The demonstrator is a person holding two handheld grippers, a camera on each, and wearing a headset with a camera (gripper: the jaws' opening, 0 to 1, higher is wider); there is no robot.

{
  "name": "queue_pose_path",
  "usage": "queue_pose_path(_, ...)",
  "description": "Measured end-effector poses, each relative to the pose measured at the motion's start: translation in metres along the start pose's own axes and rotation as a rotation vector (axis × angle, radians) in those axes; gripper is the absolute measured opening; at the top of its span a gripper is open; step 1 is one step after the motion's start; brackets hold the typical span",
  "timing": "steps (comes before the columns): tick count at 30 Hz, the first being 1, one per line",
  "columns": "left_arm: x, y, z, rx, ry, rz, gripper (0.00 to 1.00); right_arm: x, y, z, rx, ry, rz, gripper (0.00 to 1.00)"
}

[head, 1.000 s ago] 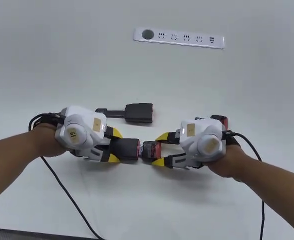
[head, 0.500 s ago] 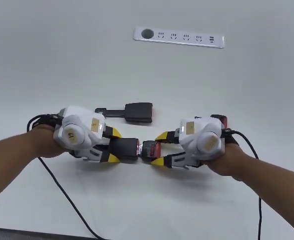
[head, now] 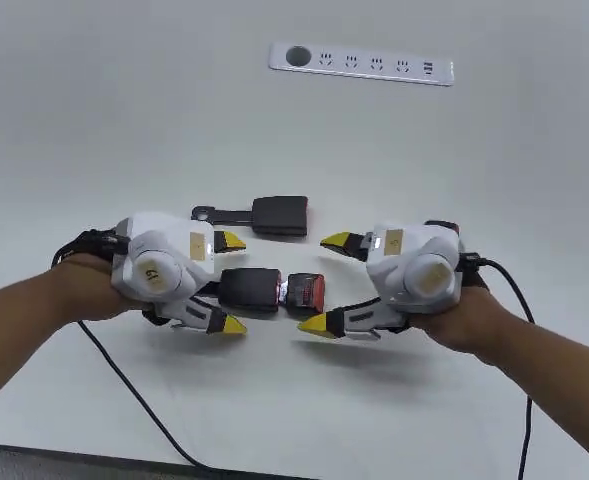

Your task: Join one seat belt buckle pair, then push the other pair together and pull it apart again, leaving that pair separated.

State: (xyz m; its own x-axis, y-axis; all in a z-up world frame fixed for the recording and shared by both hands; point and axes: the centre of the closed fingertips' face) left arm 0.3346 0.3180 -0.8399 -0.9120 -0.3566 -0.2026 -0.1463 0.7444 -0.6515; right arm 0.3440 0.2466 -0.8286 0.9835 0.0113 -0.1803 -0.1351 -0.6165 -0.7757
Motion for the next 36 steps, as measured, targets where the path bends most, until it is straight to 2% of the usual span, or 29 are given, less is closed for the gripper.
queue_pose_path(3,-0.01,-0.008,-0.004,0.024,-0.029,-0.061,0.66,0.007,0.003,-0.016,0.015,0.033,0.01,0.68)
queue_pose_path(5,-0.018,-0.014,-0.007,0.052,-0.054,-0.049,0.68,0.017,0.009,-0.029,0.021,0.066,0.033,0.68)
queue_pose_path(9,-0.036,-0.028,-0.009,0.099,-0.094,-0.081,0.68,0.035,0.019,-0.059,0.026,0.13,0.065,0.68)
queue_pose_path(12,-0.047,-0.032,-0.007,0.096,-0.109,-0.078,0.67,0.046,0.027,-0.078,0.021,0.161,0.085,0.68)
queue_pose_path(14,-0.055,-0.031,-0.003,0.078,-0.119,-0.033,0.66,0.054,0.034,-0.091,0.003,0.177,0.09,0.68)
queue_pose_path(16,-0.059,-0.034,-0.002,0.079,-0.114,-0.031,0.65,0.058,0.04,-0.101,-0.007,0.177,0.111,0.67)
queue_pose_path(18,-0.067,-0.039,0.0,0.086,-0.113,-0.033,0.65,0.064,0.047,-0.112,-0.024,0.176,0.122,0.67)
queue_pose_path(21,-0.081,-0.042,0.005,0.079,-0.112,-0.006,0.65,0.071,0.056,-0.127,-0.038,0.171,0.146,0.67)
queue_pose_path(23,-0.087,-0.044,0.009,0.078,-0.1,0.004,0.65,0.074,0.058,-0.132,-0.037,0.168,0.15,0.67)
queue_pose_path(26,-0.093,-0.045,0.018,0.062,-0.086,0.001,0.65,0.078,0.072,-0.136,-0.088,0.154,0.153,0.67)
queue_pose_path(29,-0.09,-0.041,0.029,0.039,-0.057,0.015,0.65,0.079,0.082,-0.135,-0.109,0.125,0.172,0.66)
queue_pose_path(30,-0.087,-0.037,0.035,0.02,-0.041,0.029,0.65,0.078,0.089,-0.134,-0.138,0.116,0.181,0.66)
queue_pose_path(32,-0.085,-0.033,0.04,-0.001,-0.026,0.032,0.64,0.077,0.095,-0.131,-0.158,0.094,0.183,0.66)
queue_pose_path(36,-0.089,-0.033,0.048,-0.004,-0.017,0.025,0.61,0.077,0.097,-0.129,-0.164,0.065,0.181,0.65)
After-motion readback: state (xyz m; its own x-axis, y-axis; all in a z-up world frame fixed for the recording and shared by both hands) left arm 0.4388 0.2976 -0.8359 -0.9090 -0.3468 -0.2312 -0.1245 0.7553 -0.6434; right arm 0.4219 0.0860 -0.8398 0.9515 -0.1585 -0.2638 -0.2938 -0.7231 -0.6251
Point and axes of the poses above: the centre of the closed fingertips' face, and the gripper's own axes: z roughly forward along the fingers, x roughly to its right, y roughly out of its underside, and after that the axes turned 13 degrees about -y, right-handed
